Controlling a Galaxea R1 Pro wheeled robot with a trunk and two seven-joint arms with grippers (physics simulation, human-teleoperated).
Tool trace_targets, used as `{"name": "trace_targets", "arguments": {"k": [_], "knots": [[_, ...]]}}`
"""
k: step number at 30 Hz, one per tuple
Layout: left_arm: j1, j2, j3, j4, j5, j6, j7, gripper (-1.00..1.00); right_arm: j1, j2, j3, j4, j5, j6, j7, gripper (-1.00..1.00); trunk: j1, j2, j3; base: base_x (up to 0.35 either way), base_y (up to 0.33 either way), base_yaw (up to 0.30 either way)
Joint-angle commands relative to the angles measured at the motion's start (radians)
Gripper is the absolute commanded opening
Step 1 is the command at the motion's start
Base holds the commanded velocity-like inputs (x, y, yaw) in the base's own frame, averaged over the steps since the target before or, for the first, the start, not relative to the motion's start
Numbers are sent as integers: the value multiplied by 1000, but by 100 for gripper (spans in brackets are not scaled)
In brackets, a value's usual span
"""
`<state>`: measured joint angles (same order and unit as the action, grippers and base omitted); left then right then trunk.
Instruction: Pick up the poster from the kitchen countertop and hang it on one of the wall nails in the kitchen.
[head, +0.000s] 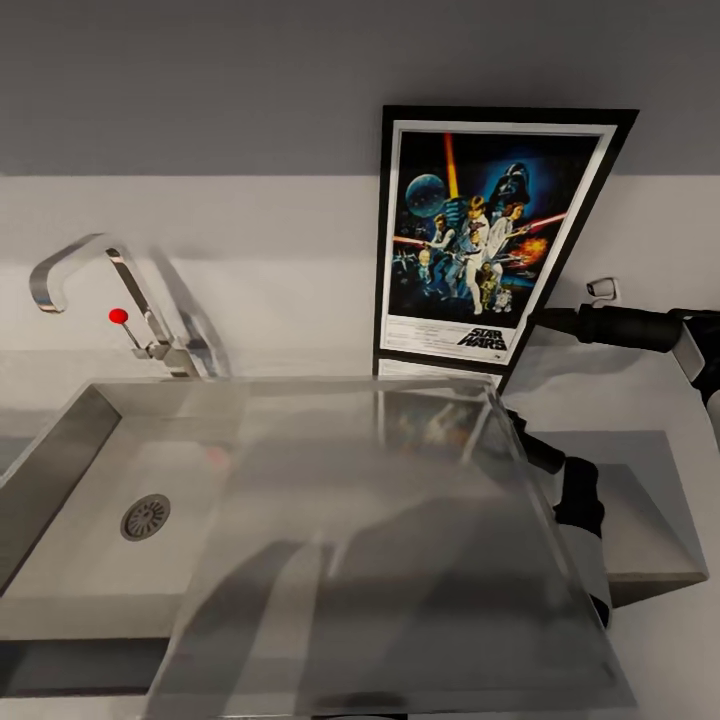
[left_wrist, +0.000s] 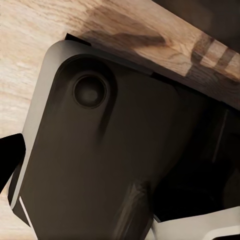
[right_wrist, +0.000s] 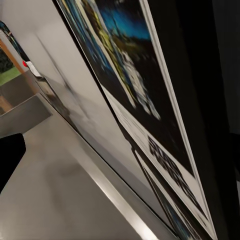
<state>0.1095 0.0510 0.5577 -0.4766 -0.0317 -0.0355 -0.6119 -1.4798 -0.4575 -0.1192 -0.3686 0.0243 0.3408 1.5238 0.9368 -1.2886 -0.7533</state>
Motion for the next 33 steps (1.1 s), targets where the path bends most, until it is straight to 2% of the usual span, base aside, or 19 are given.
{"name": "trace_targets", "arguments": {"k": [1,24,25,33], "knots": [[0,0,4,-1,-4,-3,-5,100,-1,0,-3,0,2,11,4,100,0,0,-1,0,0,22],[0,0,3,-1,-4,-2,-5,100,-1,0,-3,-1,1,10,5,100,0,0,-1,0,0,2],[0,0,3,-1,-4,-3,-5,100,-1,0,-3,-1,1,10,5,-100,0,0,-1,0,0,0],[0,0,3,-1,-4,-3,-5,100,-1,1,-3,-1,0,9,6,-100,0,0,-1,0,0,0]]}}
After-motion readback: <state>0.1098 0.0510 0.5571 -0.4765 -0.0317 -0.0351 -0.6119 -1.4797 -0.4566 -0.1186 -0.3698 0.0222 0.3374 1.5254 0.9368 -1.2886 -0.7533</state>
